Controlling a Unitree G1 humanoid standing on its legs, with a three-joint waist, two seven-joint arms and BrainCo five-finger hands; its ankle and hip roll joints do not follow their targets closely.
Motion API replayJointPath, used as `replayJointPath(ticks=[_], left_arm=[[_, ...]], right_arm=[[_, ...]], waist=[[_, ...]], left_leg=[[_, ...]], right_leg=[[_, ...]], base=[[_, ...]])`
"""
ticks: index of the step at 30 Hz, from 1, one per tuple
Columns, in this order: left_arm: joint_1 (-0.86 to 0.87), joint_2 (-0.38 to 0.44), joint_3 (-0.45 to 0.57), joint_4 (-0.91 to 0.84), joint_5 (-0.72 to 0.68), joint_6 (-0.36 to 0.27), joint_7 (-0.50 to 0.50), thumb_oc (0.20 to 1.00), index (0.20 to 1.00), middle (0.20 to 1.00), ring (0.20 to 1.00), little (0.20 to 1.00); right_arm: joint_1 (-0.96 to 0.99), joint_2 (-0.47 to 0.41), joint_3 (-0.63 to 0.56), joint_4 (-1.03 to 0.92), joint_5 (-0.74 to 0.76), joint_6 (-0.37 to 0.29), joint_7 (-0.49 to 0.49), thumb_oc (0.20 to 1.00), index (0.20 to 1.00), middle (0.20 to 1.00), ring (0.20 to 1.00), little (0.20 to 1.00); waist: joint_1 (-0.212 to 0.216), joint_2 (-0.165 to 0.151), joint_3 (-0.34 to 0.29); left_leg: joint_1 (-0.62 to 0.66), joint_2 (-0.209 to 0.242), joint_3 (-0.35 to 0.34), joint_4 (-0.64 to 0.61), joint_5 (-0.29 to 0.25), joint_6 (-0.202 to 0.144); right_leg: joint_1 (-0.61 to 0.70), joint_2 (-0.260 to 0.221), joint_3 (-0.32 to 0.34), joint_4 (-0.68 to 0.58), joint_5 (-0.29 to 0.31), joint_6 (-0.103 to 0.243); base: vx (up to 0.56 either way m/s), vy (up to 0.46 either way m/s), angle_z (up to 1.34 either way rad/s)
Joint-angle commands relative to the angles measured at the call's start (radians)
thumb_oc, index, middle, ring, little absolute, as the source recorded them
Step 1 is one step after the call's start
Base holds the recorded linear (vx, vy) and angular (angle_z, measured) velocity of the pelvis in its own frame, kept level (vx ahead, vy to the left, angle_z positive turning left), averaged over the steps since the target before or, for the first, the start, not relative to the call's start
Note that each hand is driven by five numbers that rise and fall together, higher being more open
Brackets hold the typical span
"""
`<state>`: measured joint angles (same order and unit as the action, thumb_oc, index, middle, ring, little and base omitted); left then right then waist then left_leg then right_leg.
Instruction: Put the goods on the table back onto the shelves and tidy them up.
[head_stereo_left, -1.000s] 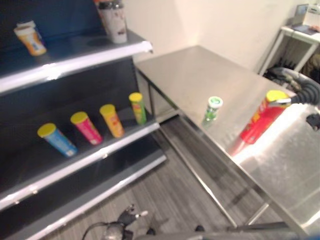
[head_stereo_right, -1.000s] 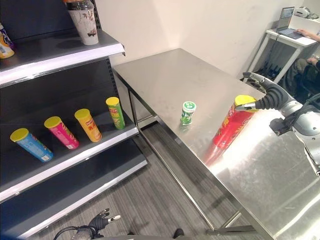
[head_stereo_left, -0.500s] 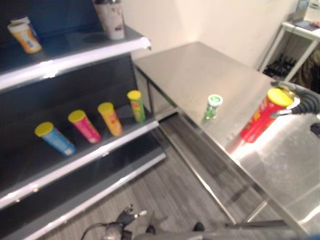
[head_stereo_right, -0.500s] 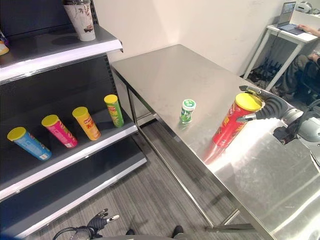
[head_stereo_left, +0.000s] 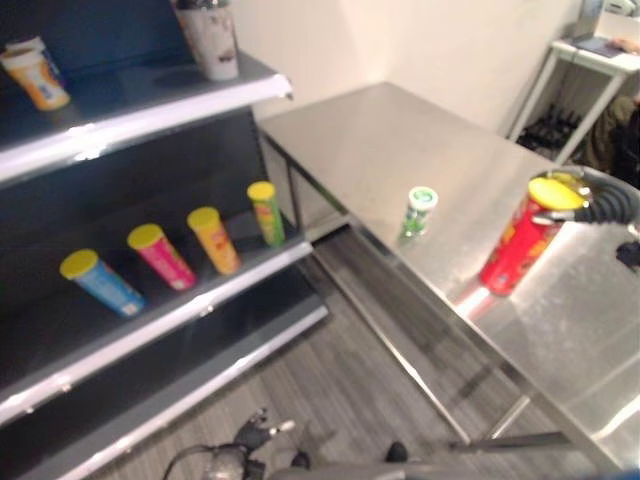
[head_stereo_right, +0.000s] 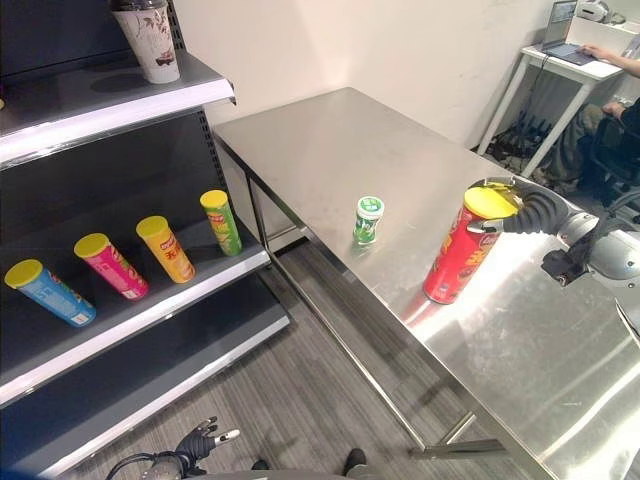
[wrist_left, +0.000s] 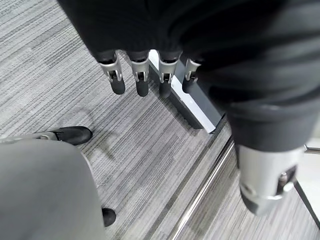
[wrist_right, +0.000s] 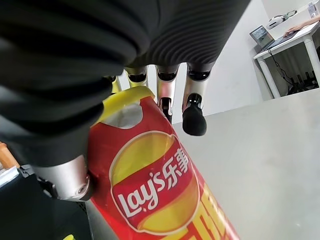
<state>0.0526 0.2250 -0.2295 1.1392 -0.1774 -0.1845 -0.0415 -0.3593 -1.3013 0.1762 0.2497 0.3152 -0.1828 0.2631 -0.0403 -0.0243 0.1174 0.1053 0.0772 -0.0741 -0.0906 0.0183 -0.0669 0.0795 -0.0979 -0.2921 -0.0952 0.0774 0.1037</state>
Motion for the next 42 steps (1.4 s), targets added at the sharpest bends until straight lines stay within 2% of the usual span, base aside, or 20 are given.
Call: replayJointPath(ticks=[1,4,7,15,18,19,20,21,22,25,27,28,29,30,32,33,36,37,38,42], left_arm=[[-0.019,0.044,-0.002,-0.002,-0.028,-0.038,0.013,1.0,1.0,1.0,1.0,1.0],[-0.014,0.055,-0.008,-0.001,-0.03,-0.038,0.019,1.0,1.0,1.0,1.0,1.0],[-0.011,0.069,-0.012,-0.014,-0.038,-0.039,0.027,1.0,1.0,1.0,1.0,1.0],[0.014,0.078,0.018,-0.035,-0.093,-0.042,0.05,1.0,1.0,1.0,1.0,1.0],[0.029,0.083,0.037,-0.056,-0.122,-0.043,0.057,1.0,1.0,1.0,1.0,1.0],[0.026,0.083,0.041,-0.061,-0.126,-0.044,0.06,1.0,1.0,1.0,1.0,1.0],[0.03,0.077,0.048,-0.084,-0.136,-0.043,0.055,1.0,1.0,1.0,1.0,1.0],[0.03,0.077,0.048,-0.084,-0.136,-0.043,0.055,1.0,1.0,1.0,1.0,1.0],[0.033,0.072,0.058,-0.087,-0.143,-0.046,0.056,1.0,1.0,1.0,1.0,1.0],[0.032,0.072,0.062,-0.088,-0.134,-0.052,0.063,1.0,1.0,1.0,1.0,1.0],[0.04,0.07,0.062,-0.088,-0.12,-0.052,0.063,1.0,1.0,1.0,1.0,1.0],[0.036,0.069,0.059,-0.09,-0.108,-0.048,0.061,1.0,1.0,1.0,1.0,1.0],[0.035,0.077,0.028,-0.129,-0.047,-0.046,0.055,1.0,1.0,1.0,1.0,1.0],[0.035,0.09,0.039,-0.136,-0.049,-0.04,0.05,1.0,1.0,1.0,1.0,1.0],[0.024,0.1,0.042,-0.126,-0.032,-0.033,0.048,1.0,1.0,1.0,1.0,1.0],[0.024,0.1,0.042,-0.125,-0.032,-0.033,0.048,1.0,1.0,1.0,1.0,1.0],[0.012,0.112,0.049,-0.114,-0.032,-0.031,0.039,1.0,1.0,1.0,1.0,1.0],[0.011,0.116,0.053,-0.104,-0.03,-0.026,0.034,1.0,1.0,1.0,1.0,1.0],[0.01,0.115,0.054,-0.083,-0.028,-0.02,0.028,1.0,1.0,1.0,1.0,1.0],[0.014,0.098,0.07,-0.068,-0.031,-0.026,0.029,1.0,1.0,1.0,1.0,1.0]], right_arm=[[-0.091,0.001,-0.166,-0.051,0.141,-0.079,-0.149,0.2,0.2,0.2,0.2,0.2],[-0.121,0.054,-0.306,-0.099,0.252,-0.136,-0.221,0.2,0.2,0.2,0.2,0.2],[-0.228,0.075,-0.301,-0.139,0.272,-0.173,-0.274,0.2,0.2,0.2,0.2,0.2],[-0.479,0.092,-0.146,-0.217,0.325,-0.22,-0.284,0.2,0.2,0.2,0.2,0.2],[-0.594,0.101,-0.019,-0.236,0.335,-0.211,-0.259,0.2,0.2,0.2,0.2,0.2],[-0.613,0.099,0.005,-0.24,0.334,-0.205,-0.254,0.2,0.2,0.2,0.2,0.2],[-0.614,0.097,0.056,-0.252,0.309,-0.19,-0.239,0.2,0.2,0.2,0.2,0.2],[-0.616,0.097,0.058,-0.252,0.309,-0.19,-0.24,0.2,0.2,0.2,0.2,0.2],[-0.602,0.11,0.097,-0.263,0.3,-0.173,-0.217,0.2,0.2,0.2,0.2,0.2],[-0.568,0.133,0.139,-0.296,0.266,-0.152,-0.187,0.2,0.2,0.2,0.2,0.2],[-0.543,0.146,0.146,-0.297,0.242,-0.137,-0.181,0.2,0.2,0.2,0.2,0.2],[-0.516,0.145,0.137,-0.318,0.226,-0.121,-0.171,0.2,0.2,0.2,0.2,0.2],[-0.405,0.168,0.096,-0.32,0.156,-0.087,-0.164,0.2,0.2,0.2,0.2,0.2],[-0.399,0.198,0.119,-0.344,0.147,-0.078,-0.153,0.2,0.2,0.2,0.2,0.2],[-0.382,0.21,0.126,-0.357,0.15,-0.077,-0.145,0.2,0.2,0.2,0.2,0.2],[-0.382,0.21,0.125,-0.357,0.15,-0.076,-0.145,0.2,0.2,0.2,0.2,0.2],[-0.367,0.183,0.129,-0.388,0.171,-0.08,-0.122,0.2,0.2,0.2,0.2,0.2],[-0.367,0.172,0.142,-0.396,0.192,-0.085,-0.113,0.2,0.2,0.2,0.2,0.2],[-0.358,0.177,0.147,-0.394,0.205,-0.093,-0.113,0.2,0.2,0.2,0.2,0.2],[-0.359,0.167,0.157,-0.425,0.211,-0.098,-0.085,0.2,0.2,0.2,0.2,0.2]], waist=[[0.028,-0.077,-0.028],[0.042,-0.07,-0.037],[0.068,-0.069,-0.044],[0.122,-0.067,-0.038],[0.155,-0.067,-0.015],[0.159,-0.07,-0.006],[0.158,-0.07,0.005],[0.157,-0.07,0.004],[0.162,-0.068,0.01],[0.145,-0.062,0.005],[0.132,-0.038,-0.017],[0.123,-0.025,-0.028],[0.123,-0.014,-0.061],[0.125,-0.024,-0.052],[0.114,-0.022,-0.041],[0.114,-0.023,-0.044],[0.101,-0.022,-0.031],[0.098,-0.038,-0.017],[0.099,-0.051,-0.008],[0.109,-0.077,-0.016]], left_leg=[[0.002,0.02,0.016,0.003,-0.075,-0.054],[0.002,0.025,0.0,0.003,-0.074,-0.058],[-0.001,0.035,-0.018,0.003,-0.067,-0.067],[-0.039,0.068,-0.104,0.003,-0.013,-0.107],[-0.078,0.069,-0.144,0.011,0.02,-0.123],[-0.099,0.071,-0.128,0.017,0.032,-0.128],[-0.125,0.094,-0.061,0.028,0.059,-0.135],[-0.126,0.094,-0.062,0.028,0.059,-0.135],[-0.115,0.139,-0.019,0.026,0.069,-0.147],[-0.118,0.22,0.009,0.051,0.091,-0.151],[-0.088,0.234,0.02,0.029,0.085,-0.16],[-0.086,0.225,0.041,0.019,0.083,-0.159],[-0.054,0.08,0.058,0.003,-0.042,-0.099],[-0.047,0.033,0.076,0.003,-0.057,-0.067],[-0.053,0.009,0.063,0.003,-0.051,-0.047],[-0.057,0.008,0.063,0.003,-0.049,-0.046],[-0.064,-0.013,0.014,0.003,-0.028,-0.028],[-0.07,-0.033,-0.023,0.009,-0.016,-0.018],[-0.073,-0.048,-0.042,0.019,-0.016,-0.015],[-0.068,-0.079,-0.091,0.02,-0.021,-0.025]], right_leg=[[0.047,-0.075,0.045,0.017,-0.081,0.089],[0.059,-0.065,0.035,0.015,-0.095,0.081],[0.069,-0.054,0.026,0.013,-0.106,0.071],[0.089,-0.006,-0.024,0.008,-0.153,0.031],[0.099,0.006,-0.057,0.008,-0.177,0.014],[0.103,0.0,-0.077,0.008,-0.18,0.014],[0.108,-0.017,-0.112,0.008,-0.175,0.021],[0.107,-0.017,-0.112,0.008,-0.175,0.021],[0.118,-0.033,-0.125,0.008,-0.164,0.028],[0.119,-0.092,-0.155,0.008,-0.136,0.052],[0.113,-0.114,-0.161,0.008,-0.121,0.073],[0.108,-0.142,-0.17,0.013,-0.102,0.087],[0.09,-0.312,-0.21,0.068,0.011,0.142],[0.053,-0.361,-0.189,0.126,0.051,0.138],[0.014,-0.311,-0.082,0.192,0.005,0.106],[0.01,-0.312,-0.081,0.192,0.007,0.106],[-0.025,-0.142,0.081,0.215,-0.117,0.075],[-0.022,-0.039,0.139,0.194,-0.163,0.041],[-0.02,0.006,0.17,0.166,-0.17,0.023],[0.046,0.043,0.186,0.043,-0.135,0.005]], base=[[0.01,-0.08,0.0],[0.02,-0.083,0.04],[0.01,-0.098,0.17],[-0.04,-0.116,0.28],[-0.09,-0.082,0.48],[-0.16,0.093,0.69],[-0.13,0.095,0.75],[-0.09,0.195,1.07],[-0.02,0.193,0.96],[-0.04,0.314,0.48],[-0.02,0.361,0.36],[-0.02,1.048,0.49],[-0.06,1.118,0.8],[-0.07,1.075,0.86],[-0.04,0.304,0.35],[0.0,0.144,0.23],[0.04,0.132,0.57],[0.05,0.033,0.72],[0.06,0.009,0.74],[0.08,-0.048,0.7]])
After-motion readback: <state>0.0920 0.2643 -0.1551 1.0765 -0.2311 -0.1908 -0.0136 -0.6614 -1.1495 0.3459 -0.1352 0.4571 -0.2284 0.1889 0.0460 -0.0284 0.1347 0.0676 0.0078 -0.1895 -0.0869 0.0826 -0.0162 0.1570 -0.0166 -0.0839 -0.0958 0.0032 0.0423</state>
